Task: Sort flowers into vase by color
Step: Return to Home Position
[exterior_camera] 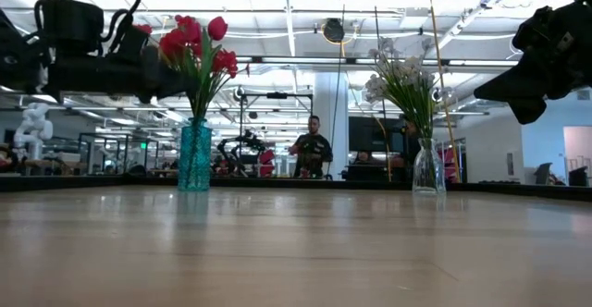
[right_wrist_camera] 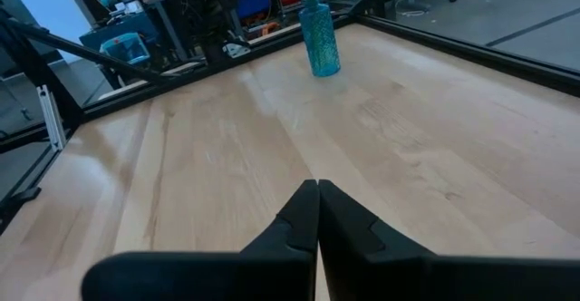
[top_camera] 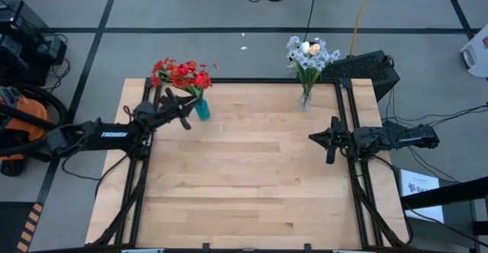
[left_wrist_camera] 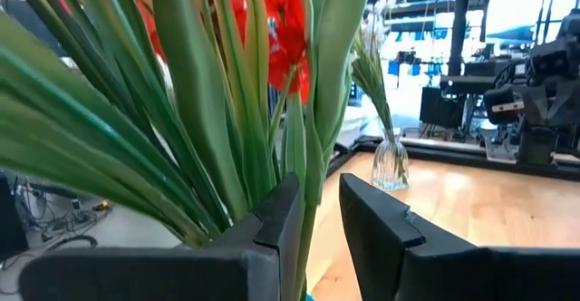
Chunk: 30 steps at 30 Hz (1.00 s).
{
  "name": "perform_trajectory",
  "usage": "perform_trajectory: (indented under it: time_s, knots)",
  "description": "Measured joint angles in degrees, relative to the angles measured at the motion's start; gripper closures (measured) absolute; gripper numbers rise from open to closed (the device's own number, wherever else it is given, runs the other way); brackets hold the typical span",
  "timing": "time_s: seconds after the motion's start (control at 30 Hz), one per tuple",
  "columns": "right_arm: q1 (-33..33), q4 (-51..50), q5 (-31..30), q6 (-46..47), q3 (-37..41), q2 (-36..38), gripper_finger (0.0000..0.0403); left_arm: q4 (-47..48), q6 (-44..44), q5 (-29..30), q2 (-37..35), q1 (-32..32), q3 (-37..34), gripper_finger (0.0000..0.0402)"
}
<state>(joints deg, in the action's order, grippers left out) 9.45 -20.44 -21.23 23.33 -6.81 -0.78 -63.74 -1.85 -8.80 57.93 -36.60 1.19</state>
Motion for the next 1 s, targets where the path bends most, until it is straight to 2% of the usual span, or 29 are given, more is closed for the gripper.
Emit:
perform_trajectory:
  time_s: [0.47, 0.57, 0.7, 0.87, 1.0]
  knots:
    - [0.02, 0.01, 0.04, 0.0, 0.0, 0.0, 0.0403, 0.24, 0.03, -0.06, -6.04, 0.0, 0.0, 0.0314]
    - [0.02, -0.01, 0.04, 0.0, 0.0, 0.0, 0.0403, 0.24, 0.04, -1.88, -8.1, 0.0, 0.0, 0.0315]
    - [0.02, 0.0, 0.04, 0.0, 0.0, 0.0, 0.0403, 0.49, 1.09, -7.65, -11.07, 0.0, 0.0, 0.0317]
    - [0.01, -0.01, 0.02, 0.0, 0.0, 0.0, 0.0403, 9.19, 10.25, -9.54, -14.17, 0.5, 0.0, 0.0318]
    - [0.02, 0.01, -0.11, 0.0, 0.0, 0.02, 0.0403, 16.68, 8.16, -9.41, -15.48, 5.34, 0.82, 0.032]
